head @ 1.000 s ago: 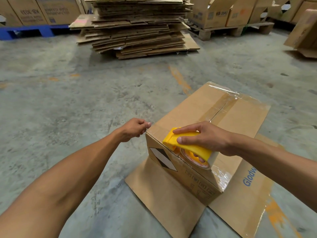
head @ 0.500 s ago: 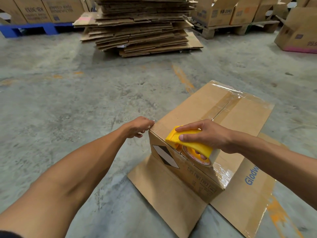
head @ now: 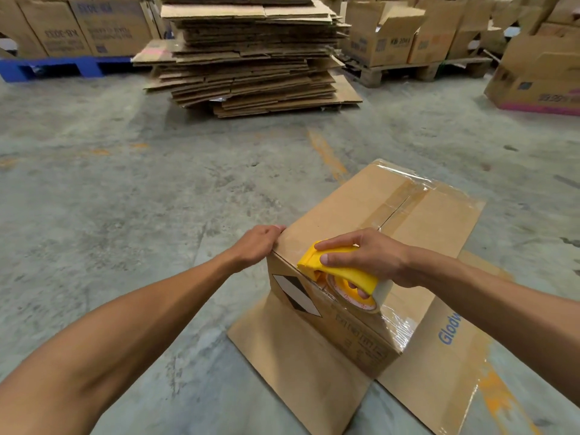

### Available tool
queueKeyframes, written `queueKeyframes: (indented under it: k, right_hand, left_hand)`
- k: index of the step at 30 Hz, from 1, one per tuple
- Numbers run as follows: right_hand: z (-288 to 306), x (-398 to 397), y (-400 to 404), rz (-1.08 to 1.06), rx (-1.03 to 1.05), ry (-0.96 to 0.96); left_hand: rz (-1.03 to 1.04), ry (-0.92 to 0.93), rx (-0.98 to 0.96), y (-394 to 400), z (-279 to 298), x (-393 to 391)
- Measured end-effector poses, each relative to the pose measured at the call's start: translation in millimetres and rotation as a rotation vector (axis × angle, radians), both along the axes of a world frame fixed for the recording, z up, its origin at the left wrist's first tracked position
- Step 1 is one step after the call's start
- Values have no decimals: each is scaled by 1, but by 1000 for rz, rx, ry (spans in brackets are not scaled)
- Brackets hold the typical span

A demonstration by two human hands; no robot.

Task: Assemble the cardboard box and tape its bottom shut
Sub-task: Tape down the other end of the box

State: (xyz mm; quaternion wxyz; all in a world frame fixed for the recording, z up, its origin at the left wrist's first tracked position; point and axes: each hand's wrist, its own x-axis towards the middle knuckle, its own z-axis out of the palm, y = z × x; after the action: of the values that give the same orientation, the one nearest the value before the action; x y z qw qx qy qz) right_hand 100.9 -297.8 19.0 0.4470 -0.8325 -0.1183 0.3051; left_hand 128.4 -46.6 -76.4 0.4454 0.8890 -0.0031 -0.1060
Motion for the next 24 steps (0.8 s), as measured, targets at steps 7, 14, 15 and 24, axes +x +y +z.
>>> queueKeyframes:
  k: [7, 14, 15, 24]
  right_hand:
    - [6, -3, 3, -25, 57, 124]
    - [5, -23, -18, -65, 18, 49]
    - [6, -28, -29, -60, -5, 34]
    - [16, -95, -136, -115, -101, 114]
  left_hand:
    - [-364, -195, 304, -39, 6, 17]
    - [-479, -296, 659, -38, -15, 23]
    - [-465, -316, 661, -38, -15, 23]
    - [-501, -388, 686, -35, -19, 26]
